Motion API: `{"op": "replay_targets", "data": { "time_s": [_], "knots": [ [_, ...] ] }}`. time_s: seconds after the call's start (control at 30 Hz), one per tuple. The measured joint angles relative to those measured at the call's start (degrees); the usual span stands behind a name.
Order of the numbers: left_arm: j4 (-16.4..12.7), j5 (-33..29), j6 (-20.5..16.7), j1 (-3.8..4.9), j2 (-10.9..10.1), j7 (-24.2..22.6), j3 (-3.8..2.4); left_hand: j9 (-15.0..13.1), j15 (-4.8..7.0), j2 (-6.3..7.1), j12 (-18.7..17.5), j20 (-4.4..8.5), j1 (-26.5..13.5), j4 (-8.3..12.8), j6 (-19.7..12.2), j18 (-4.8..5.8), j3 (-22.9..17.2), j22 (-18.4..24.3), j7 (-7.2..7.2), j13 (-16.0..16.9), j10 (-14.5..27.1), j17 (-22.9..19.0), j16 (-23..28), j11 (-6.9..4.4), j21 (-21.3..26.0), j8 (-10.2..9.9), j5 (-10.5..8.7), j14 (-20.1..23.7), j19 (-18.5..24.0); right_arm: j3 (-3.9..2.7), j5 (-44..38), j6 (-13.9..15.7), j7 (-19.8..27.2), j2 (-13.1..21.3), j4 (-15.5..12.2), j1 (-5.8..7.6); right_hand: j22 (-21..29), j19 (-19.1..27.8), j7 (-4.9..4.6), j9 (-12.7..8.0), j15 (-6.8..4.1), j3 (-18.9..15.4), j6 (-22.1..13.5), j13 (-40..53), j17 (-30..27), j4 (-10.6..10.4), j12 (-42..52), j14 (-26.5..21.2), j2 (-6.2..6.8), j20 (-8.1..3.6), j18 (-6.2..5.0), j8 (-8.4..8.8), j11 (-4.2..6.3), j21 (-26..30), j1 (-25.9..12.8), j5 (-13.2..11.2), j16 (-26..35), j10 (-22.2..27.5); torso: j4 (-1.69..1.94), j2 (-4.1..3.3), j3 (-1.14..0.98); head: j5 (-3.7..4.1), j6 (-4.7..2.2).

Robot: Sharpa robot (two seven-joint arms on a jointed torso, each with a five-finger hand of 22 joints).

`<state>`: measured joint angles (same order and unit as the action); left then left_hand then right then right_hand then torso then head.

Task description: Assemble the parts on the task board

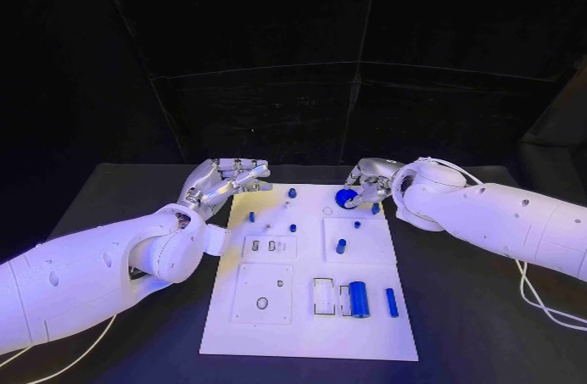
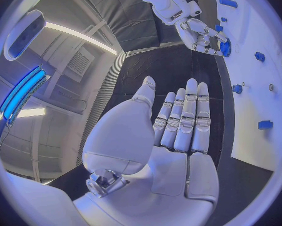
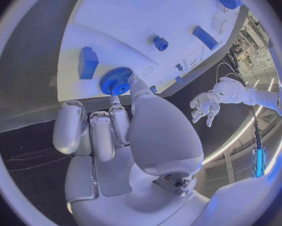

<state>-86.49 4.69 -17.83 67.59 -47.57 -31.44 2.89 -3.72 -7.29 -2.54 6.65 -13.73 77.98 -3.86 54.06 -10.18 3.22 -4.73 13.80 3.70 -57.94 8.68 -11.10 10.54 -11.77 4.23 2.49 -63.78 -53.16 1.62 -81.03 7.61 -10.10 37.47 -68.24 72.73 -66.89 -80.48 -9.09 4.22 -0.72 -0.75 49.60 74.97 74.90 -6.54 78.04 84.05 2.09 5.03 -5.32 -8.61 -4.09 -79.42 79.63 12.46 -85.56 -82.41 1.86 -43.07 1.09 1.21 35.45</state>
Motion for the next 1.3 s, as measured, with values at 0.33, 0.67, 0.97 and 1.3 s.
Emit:
{"op": "replay_targets", "data": {
  "time_s": [0.33, 0.67, 0.97, 1.3],
  "knots": [
    [0.14, 0.00, 0.02, -0.01, 0.04, 0.04, 0.00, 0.00, 0.00, 0.00, 0.00, 0.00, 0.00, 0.00, 0.00, 0.00, 0.00, 0.06, 0.00, 0.00, 0.00, -0.01, 0.00, 0.00, 0.23, 0.00, 0.00, 0.00, 0.00, -0.10, -0.52, -0.04, -0.01, -0.03, 0.15, 0.06, -0.47, 0.00, 0.55, -0.01, 0.00, 3.20, 3.40, 0.12, 0.05, 2.04, 2.07, 0.00, -1.82, 0.00, 0.00, -1.86, 0.73, -0.23, 1.80, -3.64, 0.01, -1.15, -0.01, 0.01, -0.02, 0.03, 0.19],
    [0.26, 0.00, 0.05, -0.03, 0.12, 0.06, 0.00, 0.00, 0.00, 0.00, 0.00, 0.00, 0.00, 0.00, 0.00, 0.00, 0.00, 0.05, 0.00, 0.00, 0.00, -0.01, 0.00, 0.00, 0.23, 0.00, 0.00, 0.00, 0.00, -0.05, -2.19, 1.71, 0.05, -0.04, -0.65, -0.17, -1.97, -0.63, 0.97, -0.23, -1.45, 10.56, 5.40, 0.04, 0.04, 5.79, 3.55, -0.01, -3.01, -1.04, 0.00, -2.94, 1.97, -1.08, 2.74, -8.47, -0.19, -1.73, -0.01, 0.02, -0.03, -0.02, 0.24],
    [0.35, 0.00, 0.08, -0.07, 0.15, 0.11, 0.01, 0.00, 0.00, -0.22, 0.00, 0.00, 0.22, 0.16, 0.00, 0.00, -0.16, 0.05, 0.00, 0.00, 0.00, 0.00, 0.28, 0.00, 0.23, 0.00, 0.00, 0.00, 0.00, 0.19, -5.25, 6.83, 0.33, 0.92, -5.56, -0.77, -3.57, -1.04, 0.97, -2.63, -1.46, 13.48, 5.40, -0.02, 0.03, 7.77, 3.82, -0.01, -3.46, -1.46, 0.92, -2.92, 2.26, -1.77, 1.77, -7.65, -0.42, -1.61, -0.03, 0.02, -0.05, -0.03, 0.16],
    [0.24, 0.00, 0.10, -0.08, 0.14, 0.18, 0.01, 0.00, 0.00, -0.45, 0.00, 0.00, 0.45, 0.56, 0.00, 0.00, -0.23, 0.15, 0.00, 0.00, 0.00, 0.08, 0.28, 0.00, 0.23, 0.00, 0.00, 0.00, 0.00, 0.13, -8.06, 10.13, -0.23, -1.19, -9.69, -0.74, -3.80, -1.25, 0.96, -2.63, -1.47, 15.32, 5.40, -0.03, 0.03, 6.77, 3.82, -0.01, -1.66, -1.25, 0.91, -2.92, 2.37, -1.98, -1.55, -8.13, -0.42, -1.73, 0.08, 0.06, 0.02, -0.28, -0.18]
  ]
}}
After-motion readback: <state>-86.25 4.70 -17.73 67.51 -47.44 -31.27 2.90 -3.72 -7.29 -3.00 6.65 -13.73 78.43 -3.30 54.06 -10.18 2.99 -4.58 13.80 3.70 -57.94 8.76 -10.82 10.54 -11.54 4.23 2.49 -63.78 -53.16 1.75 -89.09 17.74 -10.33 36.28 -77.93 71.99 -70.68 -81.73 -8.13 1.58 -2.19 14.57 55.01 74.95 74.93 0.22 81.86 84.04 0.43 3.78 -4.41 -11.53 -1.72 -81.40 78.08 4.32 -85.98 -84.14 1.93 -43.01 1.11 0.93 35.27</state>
